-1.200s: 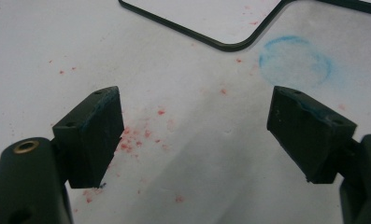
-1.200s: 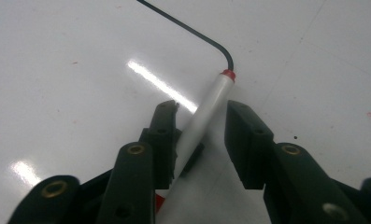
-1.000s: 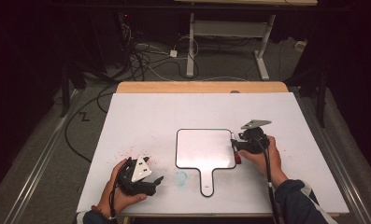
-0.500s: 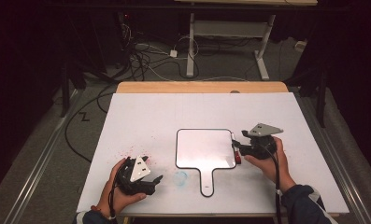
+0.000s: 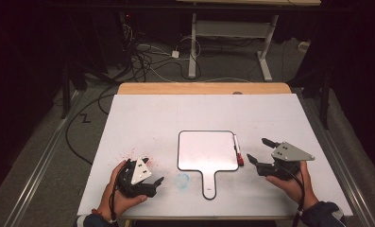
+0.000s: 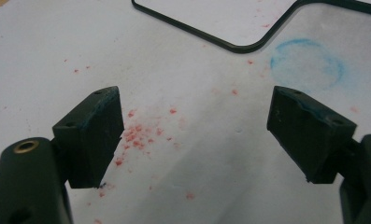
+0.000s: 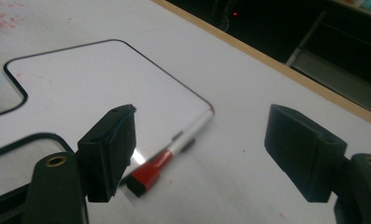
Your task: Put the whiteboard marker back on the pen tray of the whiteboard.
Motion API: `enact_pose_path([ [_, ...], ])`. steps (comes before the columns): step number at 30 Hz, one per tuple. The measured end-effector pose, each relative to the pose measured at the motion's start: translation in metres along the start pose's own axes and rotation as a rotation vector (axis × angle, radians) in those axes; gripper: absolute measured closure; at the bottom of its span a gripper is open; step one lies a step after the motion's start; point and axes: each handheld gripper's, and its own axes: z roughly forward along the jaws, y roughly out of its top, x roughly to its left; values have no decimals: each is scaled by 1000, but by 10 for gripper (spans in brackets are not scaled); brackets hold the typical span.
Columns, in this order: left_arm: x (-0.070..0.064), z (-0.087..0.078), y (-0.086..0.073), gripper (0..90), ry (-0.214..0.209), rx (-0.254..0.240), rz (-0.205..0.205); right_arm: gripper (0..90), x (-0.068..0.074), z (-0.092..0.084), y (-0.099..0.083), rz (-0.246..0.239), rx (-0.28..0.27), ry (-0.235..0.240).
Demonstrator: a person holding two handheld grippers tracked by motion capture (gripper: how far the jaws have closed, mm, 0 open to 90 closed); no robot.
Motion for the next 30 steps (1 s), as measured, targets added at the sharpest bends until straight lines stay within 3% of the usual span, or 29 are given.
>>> enact_pose_path([
  [4,-2,-1,-2,179,13,9,3,235,3,-11,-16,0,4,-38],
  [9,-3,-3,-4,179,14,12,-12,234,10,-21,-28,23,9,-35],
  [11,-3,-3,-5,179,22,15,4,234,14,-23,-28,14,12,-42],
  [15,-2,-5,-5,179,25,3,-5,234,18,-26,-26,3,-6,-45],
  [30,0,5,1,179,21,18,3,236,13,-27,-31,11,-7,-46],
])
